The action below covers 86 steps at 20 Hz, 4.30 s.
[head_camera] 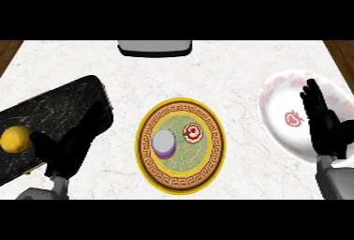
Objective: Pick the cupcake from the plate and place it in the bowl
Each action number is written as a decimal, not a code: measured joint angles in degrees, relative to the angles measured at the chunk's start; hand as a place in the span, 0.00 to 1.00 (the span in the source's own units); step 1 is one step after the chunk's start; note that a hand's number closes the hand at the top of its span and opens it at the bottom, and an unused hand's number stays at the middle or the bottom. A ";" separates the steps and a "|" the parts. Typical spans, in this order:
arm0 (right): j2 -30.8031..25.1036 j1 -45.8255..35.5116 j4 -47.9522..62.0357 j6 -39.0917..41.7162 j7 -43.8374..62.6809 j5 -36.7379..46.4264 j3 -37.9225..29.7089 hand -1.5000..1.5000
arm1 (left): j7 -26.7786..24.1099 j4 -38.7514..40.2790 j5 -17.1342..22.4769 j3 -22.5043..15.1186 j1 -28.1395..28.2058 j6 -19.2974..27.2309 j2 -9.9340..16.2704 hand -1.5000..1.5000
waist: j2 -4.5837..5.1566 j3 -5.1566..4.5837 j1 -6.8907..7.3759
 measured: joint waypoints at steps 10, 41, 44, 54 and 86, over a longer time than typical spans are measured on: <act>-9.36 -9.95 -8.39 5.98 3.55 15.30 11.50 0.00 | -2.39 0.62 -5.72 6.79 -4.14 5.30 5.85 0.50 | -2.20 -0.23 1.68; -0.42 -28.34 -21.17 34.54 49.49 29.48 23.59 0.00 | -0.17 1.02 -12.90 11.15 -7.08 6.04 2.39 0.50 | -1.43 0.31 1.35; 2.04 -31.31 -15.50 38.28 50.33 28.47 24.04 0.00 | -0.22 -0.14 -13.17 11.24 -6.01 5.81 2.11 0.50 | -1.44 0.34 1.38; 8.07 -34.55 -3.11 48.19 51.93 26.70 26.12 0.00 | -0.09 0.93 -13.85 12.98 -6.95 4.63 1.72 0.50 | -1.48 0.36 0.81; 19.29 -25.25 10.42 40.43 36.91 56.56 27.29 0.00 | 2.95 -2.58 -19.02 17.74 -6.34 0.62 -2.82 0.50 | -1.55 0.41 0.59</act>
